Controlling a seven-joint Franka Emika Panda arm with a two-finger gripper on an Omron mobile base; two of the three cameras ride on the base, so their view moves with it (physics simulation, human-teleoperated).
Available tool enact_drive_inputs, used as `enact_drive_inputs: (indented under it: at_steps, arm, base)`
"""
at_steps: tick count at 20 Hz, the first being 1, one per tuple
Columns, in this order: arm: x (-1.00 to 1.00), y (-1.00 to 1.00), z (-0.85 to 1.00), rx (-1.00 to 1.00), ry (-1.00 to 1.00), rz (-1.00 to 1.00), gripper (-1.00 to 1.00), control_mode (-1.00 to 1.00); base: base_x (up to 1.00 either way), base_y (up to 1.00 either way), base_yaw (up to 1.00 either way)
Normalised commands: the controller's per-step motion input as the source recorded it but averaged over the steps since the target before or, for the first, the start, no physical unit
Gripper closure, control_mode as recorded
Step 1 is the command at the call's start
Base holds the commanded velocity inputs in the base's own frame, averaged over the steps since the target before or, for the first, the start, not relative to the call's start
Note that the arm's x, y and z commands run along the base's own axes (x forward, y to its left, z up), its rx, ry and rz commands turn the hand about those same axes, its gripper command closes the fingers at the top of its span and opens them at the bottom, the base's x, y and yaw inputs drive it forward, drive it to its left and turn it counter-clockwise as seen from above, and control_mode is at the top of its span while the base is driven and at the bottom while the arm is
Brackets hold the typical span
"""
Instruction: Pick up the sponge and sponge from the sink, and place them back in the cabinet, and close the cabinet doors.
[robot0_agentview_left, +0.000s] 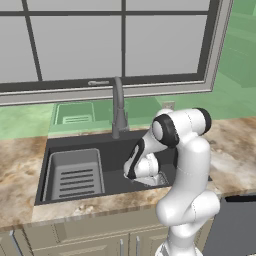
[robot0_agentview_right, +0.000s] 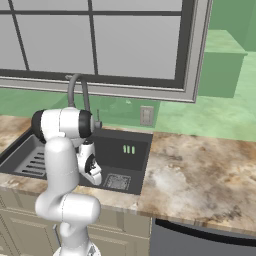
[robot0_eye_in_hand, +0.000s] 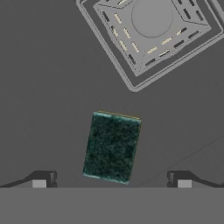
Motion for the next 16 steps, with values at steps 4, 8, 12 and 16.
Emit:
enact_drive_inputs:
  at_steps: [4, 8, 12, 16]
  arm:
    - [0.0, 0.02, -0.11, 0.0, 0.02, 0.0, -1.0, -1.0]
    - [0.0, 0.01, -0.08, 0.0, 0.0, 0.0, -1.0, -1.0]
    - [0.0, 0.0, -0.08, 0.0, 0.0, 0.0, -1.0, -1.0]
    - [0.0, 0.01, -0.1, 0.0, 0.0, 0.0, -1.0, -1.0]
  base:
    - [0.0, 0.0, 0.0]
    - [0.0, 0.0, 0.0]
    - [0.0, 0.0, 0.0]
    - [0.0, 0.0, 0.0]
